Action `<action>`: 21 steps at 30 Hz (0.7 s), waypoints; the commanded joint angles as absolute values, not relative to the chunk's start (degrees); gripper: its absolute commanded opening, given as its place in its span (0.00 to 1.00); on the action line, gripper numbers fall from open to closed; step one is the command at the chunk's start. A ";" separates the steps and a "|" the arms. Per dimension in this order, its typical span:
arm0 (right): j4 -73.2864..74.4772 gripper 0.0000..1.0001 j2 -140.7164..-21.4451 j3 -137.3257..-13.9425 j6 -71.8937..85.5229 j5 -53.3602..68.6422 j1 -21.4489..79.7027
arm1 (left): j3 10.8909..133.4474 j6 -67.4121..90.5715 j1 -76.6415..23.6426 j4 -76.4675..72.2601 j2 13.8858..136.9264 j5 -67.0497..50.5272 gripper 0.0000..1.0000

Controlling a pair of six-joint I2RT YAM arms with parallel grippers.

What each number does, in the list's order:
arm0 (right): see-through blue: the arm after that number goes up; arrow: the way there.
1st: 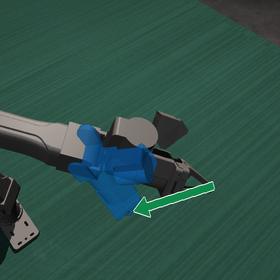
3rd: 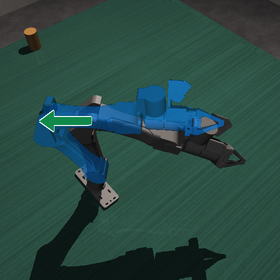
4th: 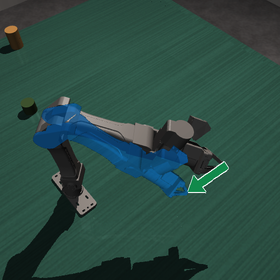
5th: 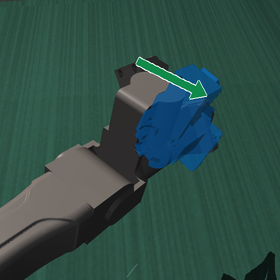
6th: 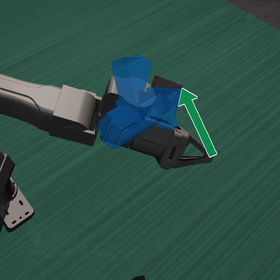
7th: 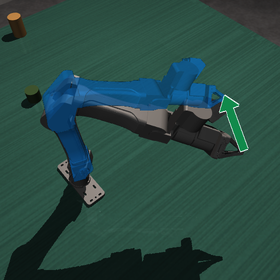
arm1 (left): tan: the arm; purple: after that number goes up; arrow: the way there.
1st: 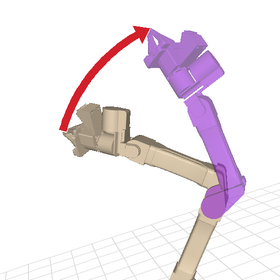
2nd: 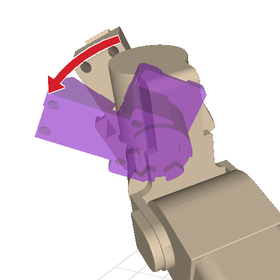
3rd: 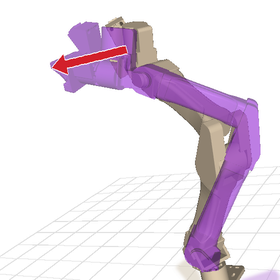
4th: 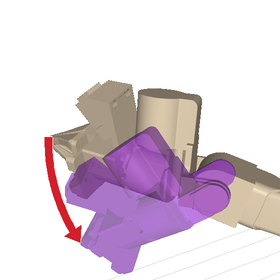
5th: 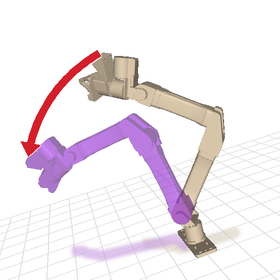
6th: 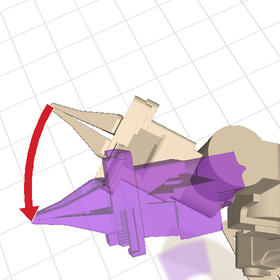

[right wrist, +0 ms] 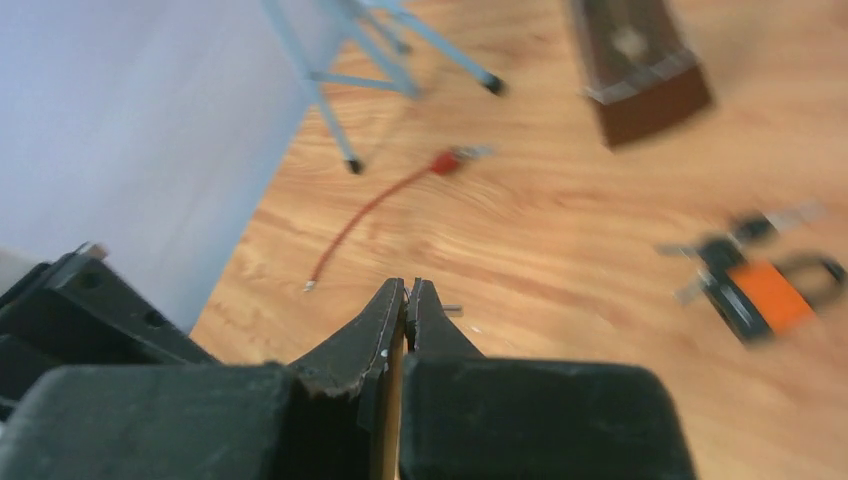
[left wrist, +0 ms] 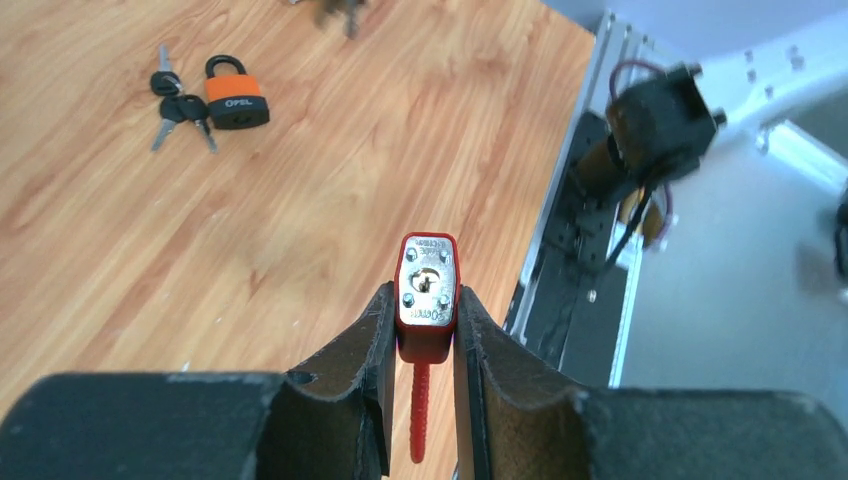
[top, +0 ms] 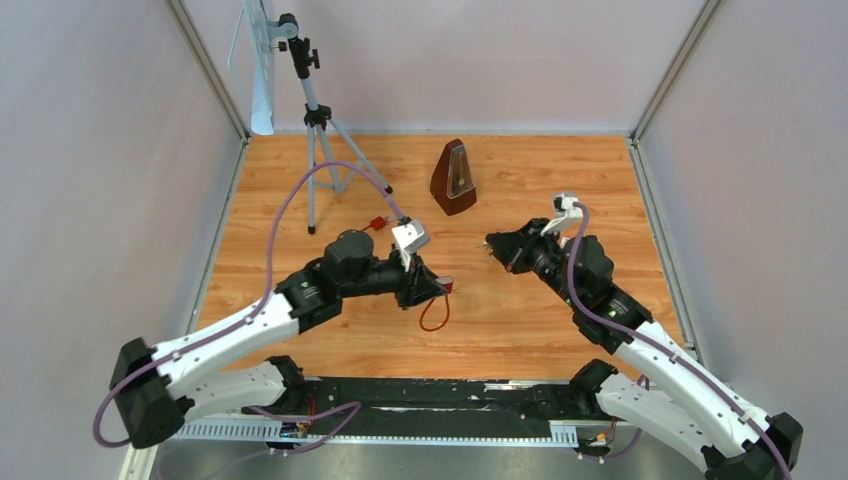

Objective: Lock with the key
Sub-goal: Place the lock at the center of the board.

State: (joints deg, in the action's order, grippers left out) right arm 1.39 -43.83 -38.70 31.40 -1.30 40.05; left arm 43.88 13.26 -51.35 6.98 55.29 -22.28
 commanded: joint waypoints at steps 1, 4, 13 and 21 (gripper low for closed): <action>17.90 0.00 -39.63 -37.66 45.57 -11.58 35.12 | 42.99 28.28 -51.44 -17.15 66.92 -19.84 0.00; 25.68 0.00 -37.52 -37.70 49.04 -13.19 31.86 | 43.53 37.58 -52.64 -31.25 75.10 -15.37 0.00; 40.15 0.00 -32.38 -38.01 51.21 -16.47 27.76 | 47.10 57.61 -57.08 -68.27 104.62 1.74 0.00; 50.33 0.00 -26.61 -42.46 51.73 -19.73 27.42 | 52.31 61.17 -62.24 -77.53 119.30 20.18 0.00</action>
